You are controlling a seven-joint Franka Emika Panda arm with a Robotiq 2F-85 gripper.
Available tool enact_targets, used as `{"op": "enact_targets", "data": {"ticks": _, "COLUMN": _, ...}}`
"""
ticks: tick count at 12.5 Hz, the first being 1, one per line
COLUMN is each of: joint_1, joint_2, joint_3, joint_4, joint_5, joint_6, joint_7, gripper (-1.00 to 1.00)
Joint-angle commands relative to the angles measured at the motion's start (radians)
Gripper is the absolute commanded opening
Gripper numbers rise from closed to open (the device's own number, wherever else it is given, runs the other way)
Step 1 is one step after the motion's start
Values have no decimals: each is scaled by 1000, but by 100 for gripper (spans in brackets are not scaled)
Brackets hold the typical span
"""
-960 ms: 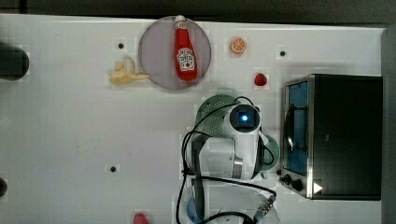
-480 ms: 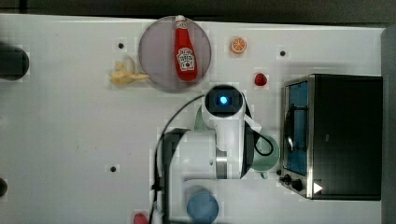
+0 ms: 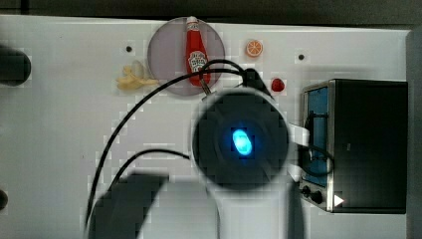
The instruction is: Drag strainer left to right.
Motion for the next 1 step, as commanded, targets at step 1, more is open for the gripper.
{"op": "enact_targets", "data": {"ticks": 1, "joint_1": -41, "joint_2": 10, "joint_3": -16, "joint_4": 21, "joint_5": 29, "joint_6": -118, "joint_7": -199, "gripper": 100}}
